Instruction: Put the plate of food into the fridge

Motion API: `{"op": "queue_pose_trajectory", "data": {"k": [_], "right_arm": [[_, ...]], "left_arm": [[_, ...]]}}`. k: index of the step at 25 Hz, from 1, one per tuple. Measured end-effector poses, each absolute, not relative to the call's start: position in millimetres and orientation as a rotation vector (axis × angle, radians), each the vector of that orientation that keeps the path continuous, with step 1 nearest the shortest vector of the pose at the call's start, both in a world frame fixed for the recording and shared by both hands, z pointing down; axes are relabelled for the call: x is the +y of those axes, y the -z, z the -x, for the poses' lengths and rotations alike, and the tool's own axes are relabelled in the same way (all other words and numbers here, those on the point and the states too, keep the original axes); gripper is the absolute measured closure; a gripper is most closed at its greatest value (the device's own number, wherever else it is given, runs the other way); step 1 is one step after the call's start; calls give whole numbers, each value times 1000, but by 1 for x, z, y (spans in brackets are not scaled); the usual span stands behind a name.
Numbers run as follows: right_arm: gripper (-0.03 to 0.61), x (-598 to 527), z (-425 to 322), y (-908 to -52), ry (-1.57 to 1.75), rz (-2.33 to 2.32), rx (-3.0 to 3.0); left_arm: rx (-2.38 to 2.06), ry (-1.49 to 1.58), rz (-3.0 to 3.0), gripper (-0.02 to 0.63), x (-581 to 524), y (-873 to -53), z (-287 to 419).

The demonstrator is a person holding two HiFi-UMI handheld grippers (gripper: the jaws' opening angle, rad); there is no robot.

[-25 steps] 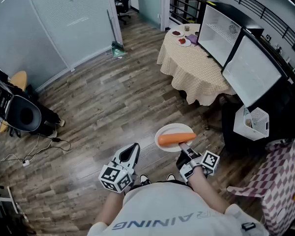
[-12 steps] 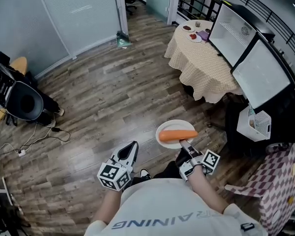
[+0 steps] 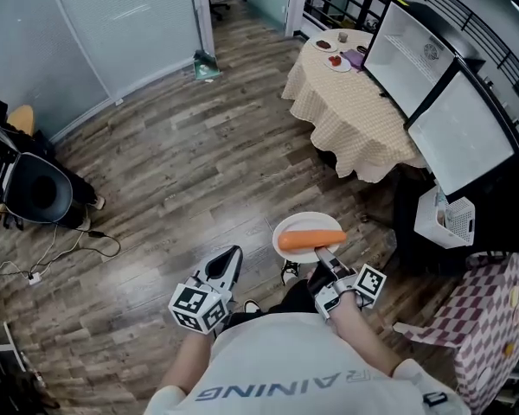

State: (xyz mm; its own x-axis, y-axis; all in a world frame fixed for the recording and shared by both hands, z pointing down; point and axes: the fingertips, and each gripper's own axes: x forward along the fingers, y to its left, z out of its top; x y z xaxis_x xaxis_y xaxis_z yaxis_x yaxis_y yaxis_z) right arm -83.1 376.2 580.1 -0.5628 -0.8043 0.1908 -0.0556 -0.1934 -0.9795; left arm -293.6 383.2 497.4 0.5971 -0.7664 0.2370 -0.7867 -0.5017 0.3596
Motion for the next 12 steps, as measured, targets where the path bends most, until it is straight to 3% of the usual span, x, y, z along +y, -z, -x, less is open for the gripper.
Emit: {"op": "queue_pose_trajectory", "data": {"k": [12], "right_arm": [[540,233,40,-573,1780,967,1547]], "left_arm": [[-1247,-122,-2402,605,249,-498,249]]}}
